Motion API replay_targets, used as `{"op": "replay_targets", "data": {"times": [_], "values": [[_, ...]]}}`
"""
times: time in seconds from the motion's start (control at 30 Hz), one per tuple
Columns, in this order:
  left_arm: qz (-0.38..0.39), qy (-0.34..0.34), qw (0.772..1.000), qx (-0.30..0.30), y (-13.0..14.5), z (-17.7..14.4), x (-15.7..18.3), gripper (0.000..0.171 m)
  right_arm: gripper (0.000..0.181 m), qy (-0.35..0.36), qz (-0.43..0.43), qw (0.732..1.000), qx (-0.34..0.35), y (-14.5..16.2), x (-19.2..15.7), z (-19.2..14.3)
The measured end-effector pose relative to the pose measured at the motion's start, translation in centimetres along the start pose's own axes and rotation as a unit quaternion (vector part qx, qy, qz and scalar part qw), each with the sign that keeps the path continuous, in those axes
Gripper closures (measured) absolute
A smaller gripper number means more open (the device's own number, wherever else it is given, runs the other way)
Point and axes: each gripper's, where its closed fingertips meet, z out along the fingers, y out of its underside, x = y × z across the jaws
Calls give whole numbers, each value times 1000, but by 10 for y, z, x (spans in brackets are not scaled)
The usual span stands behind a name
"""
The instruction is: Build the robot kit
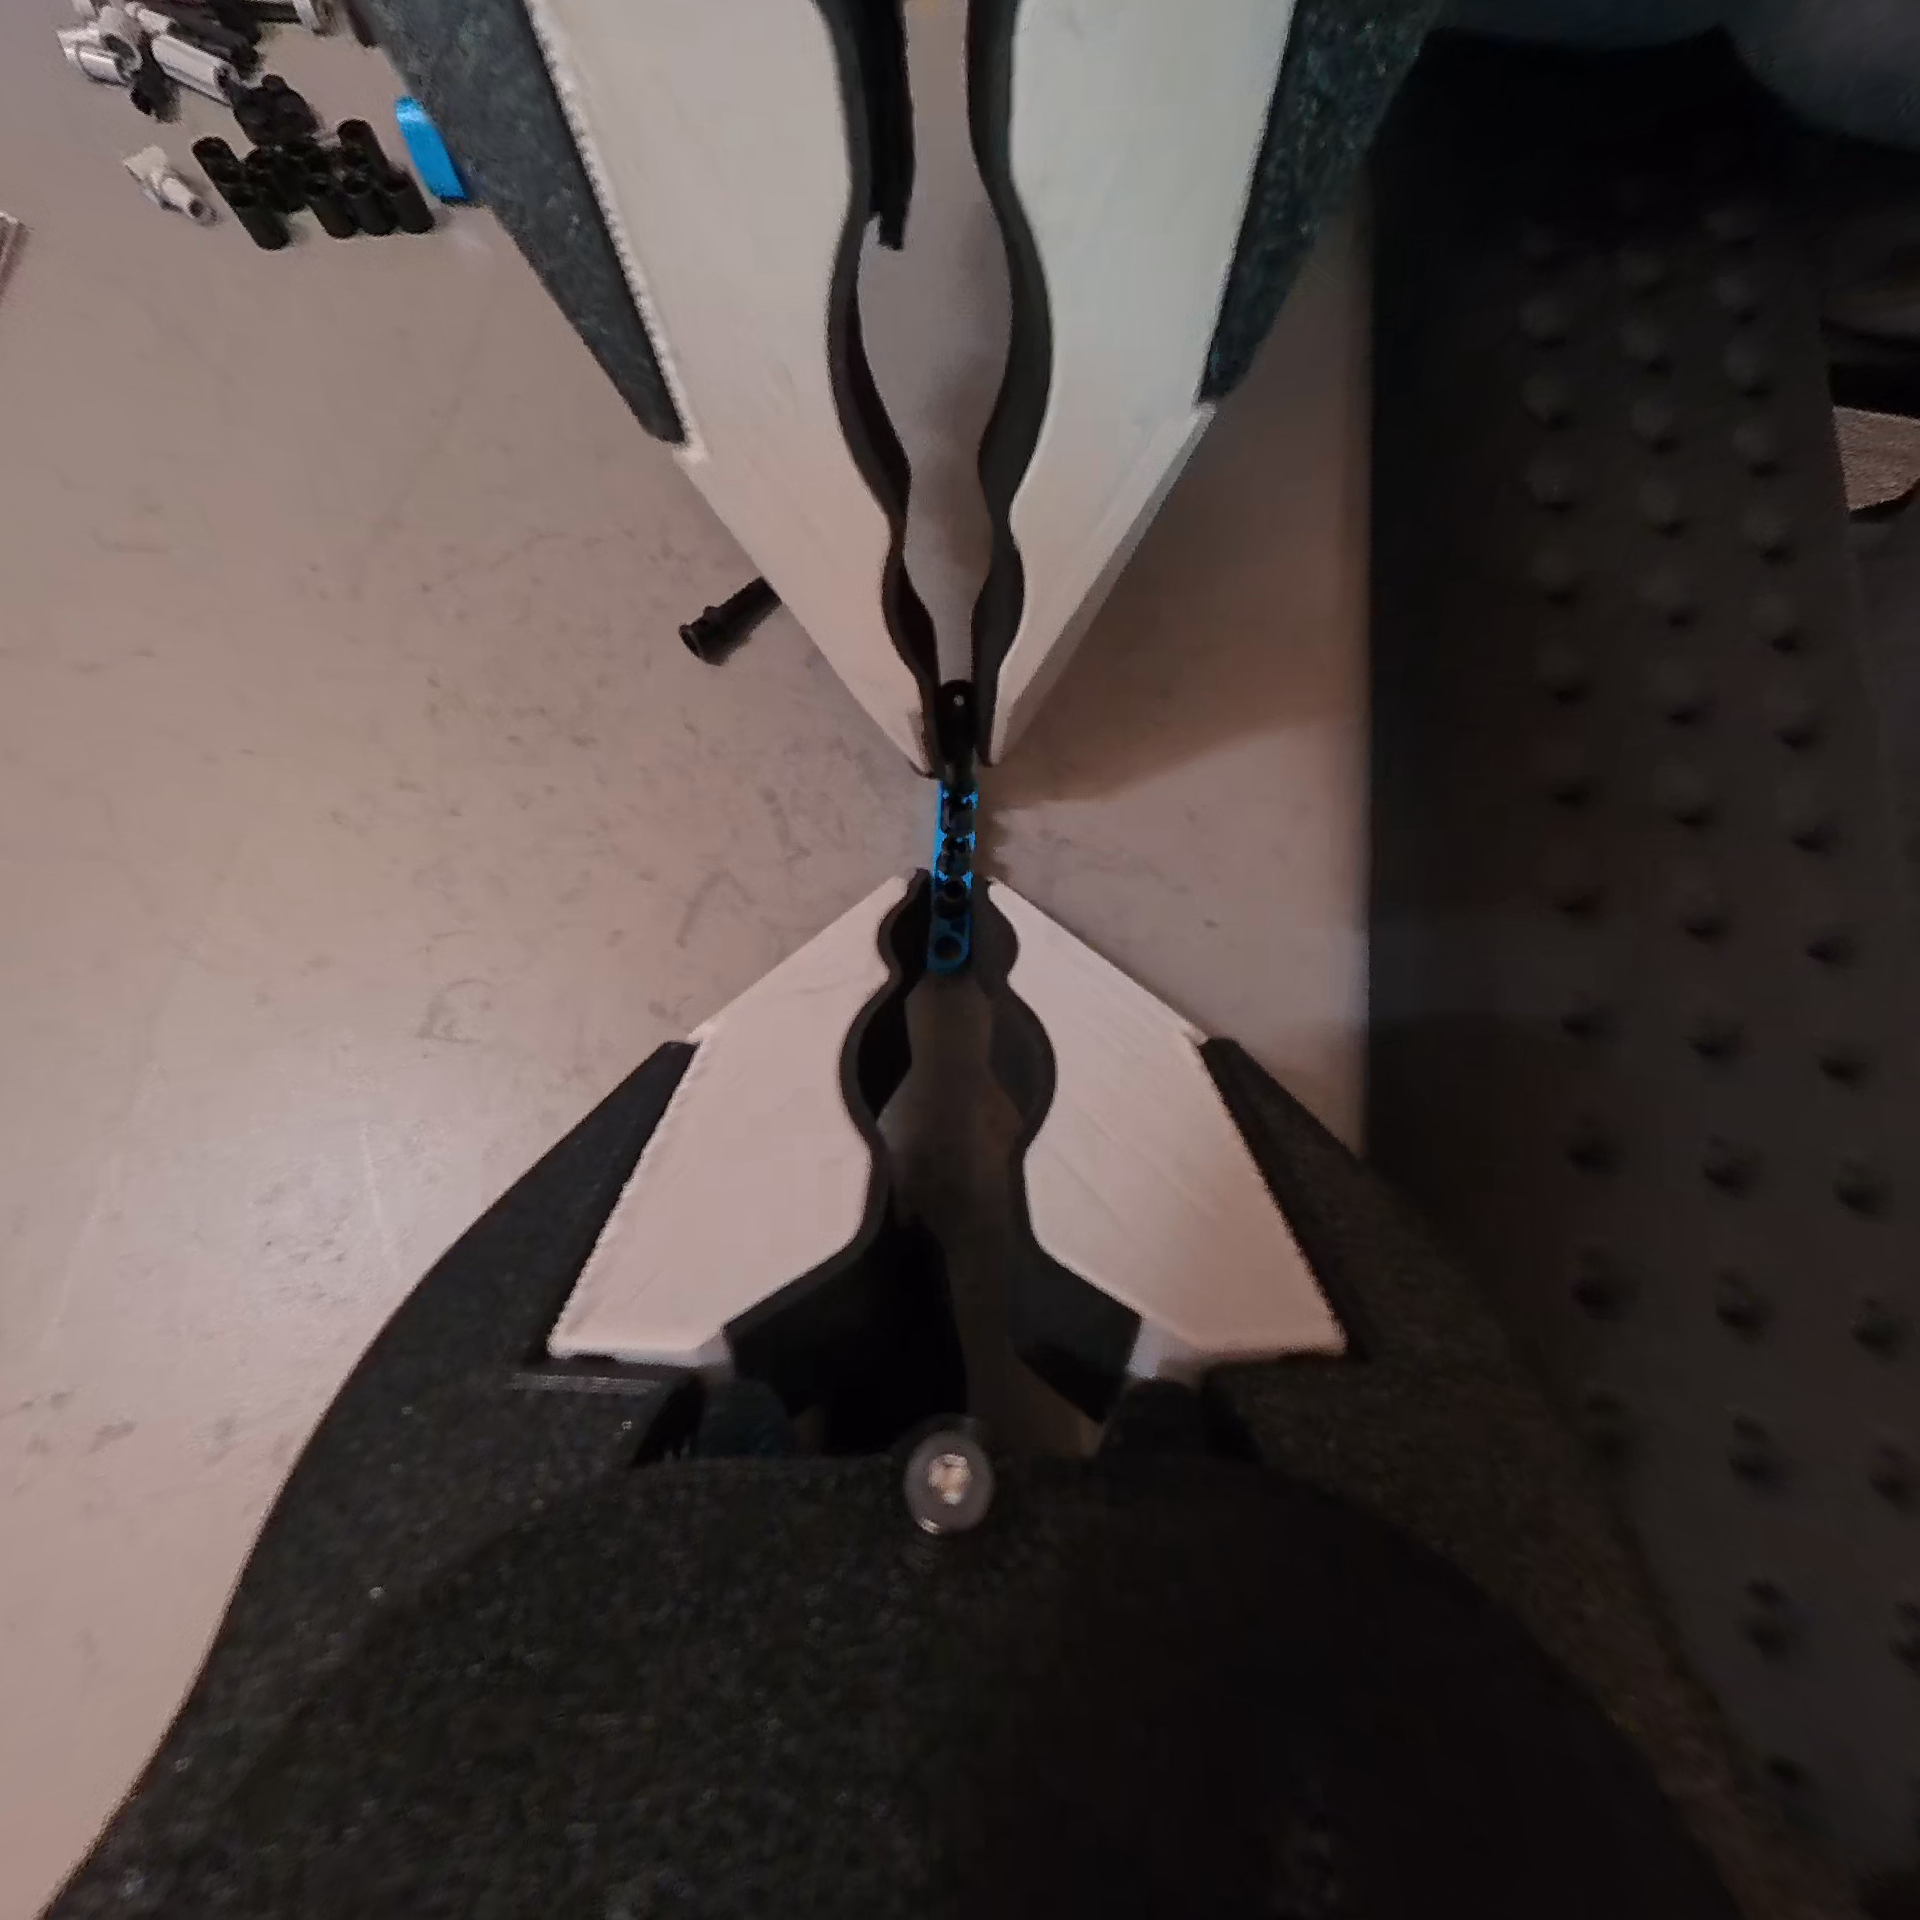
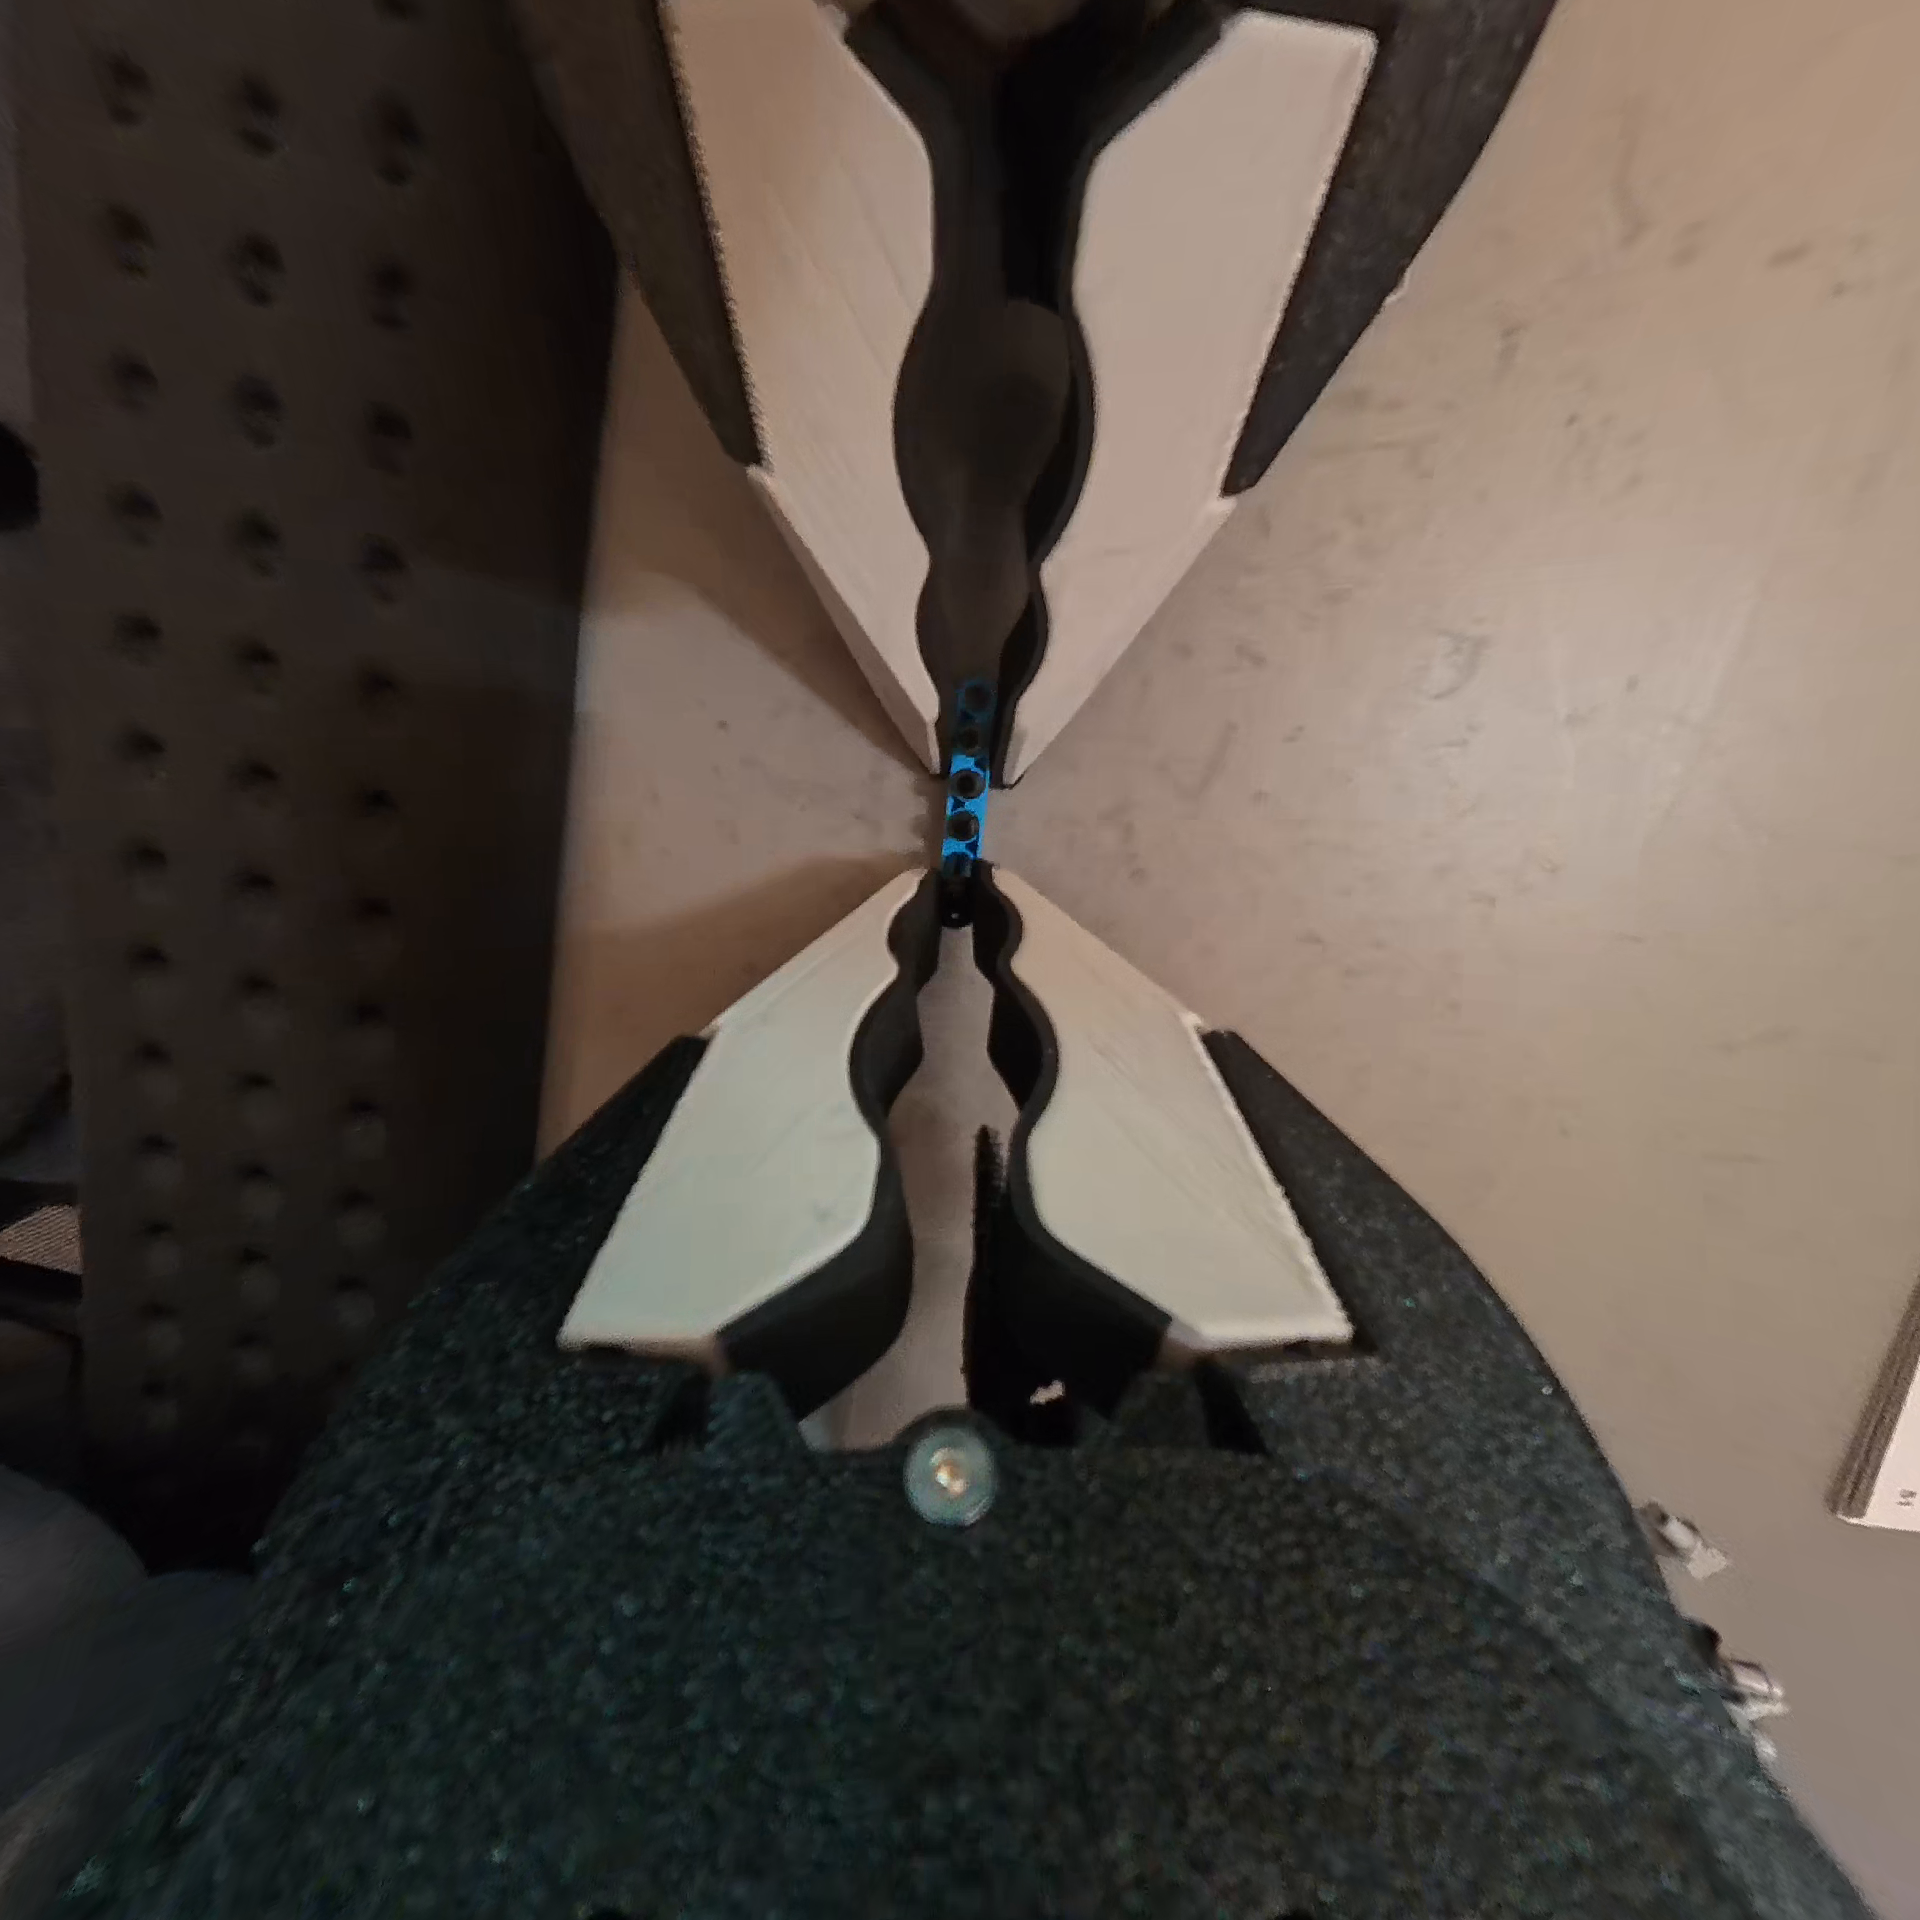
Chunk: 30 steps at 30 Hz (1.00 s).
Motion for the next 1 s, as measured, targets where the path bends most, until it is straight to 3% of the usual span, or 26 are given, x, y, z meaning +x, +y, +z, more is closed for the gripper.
{"op": "replay_targets", "data": {"times": [0.23, 0.63, 1.0], "values": [[14, -2, 1000, 0, 0, 0, 0, 165, 176, -15, -11, 999, -32, -2, -1, 0], [16, -3, 1000, 0, 0, 0, 0, 164, 176, -29, -1, 1000, 1, -4, -2, 1], [15, 1, 1000, 0, 0, 1, 0, 165, 176, 30, -11, 999, 5, -4, -1, 2]]}}
